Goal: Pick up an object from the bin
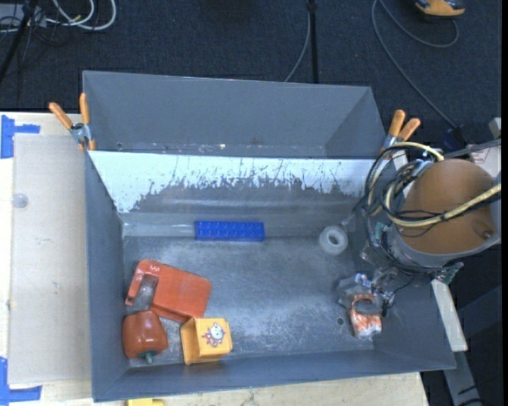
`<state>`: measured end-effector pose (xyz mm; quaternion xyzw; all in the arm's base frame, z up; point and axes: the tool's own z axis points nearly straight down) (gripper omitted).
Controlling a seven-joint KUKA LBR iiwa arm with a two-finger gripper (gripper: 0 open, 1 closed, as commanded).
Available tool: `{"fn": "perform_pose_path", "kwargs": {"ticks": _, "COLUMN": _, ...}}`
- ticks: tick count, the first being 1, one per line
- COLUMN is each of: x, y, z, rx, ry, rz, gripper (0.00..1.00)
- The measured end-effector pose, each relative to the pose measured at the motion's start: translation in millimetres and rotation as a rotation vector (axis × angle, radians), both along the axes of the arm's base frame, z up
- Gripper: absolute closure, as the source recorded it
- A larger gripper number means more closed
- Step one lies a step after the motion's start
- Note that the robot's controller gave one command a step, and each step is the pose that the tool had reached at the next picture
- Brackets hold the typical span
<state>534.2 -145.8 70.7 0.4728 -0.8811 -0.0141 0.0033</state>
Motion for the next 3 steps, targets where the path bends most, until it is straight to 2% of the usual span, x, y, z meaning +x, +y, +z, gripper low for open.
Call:
{"fn": "perform_pose_path", "kwargs": {"ticks": 1, "x": -38.5, "y": 29, "z": 124, "rx": 0.006, "ry": -0.005, "rz": 0.204, "gripper": 1.0}}
{"fn": "perform_pose_path", "kwargs": {"ticks": 2, "x": -39.0, "y": 29, "z": 123, "rx": 0.007, "ry": -0.003, "rz": 0.202, "gripper": 1.0}}
{"fn": "perform_pose_path", "kwargs": {"ticks": 3, "x": -36.1, "y": 34, "z": 147, "rx": 0.008, "ry": 0.0, "rz": 0.197, "gripper": 1.0}}
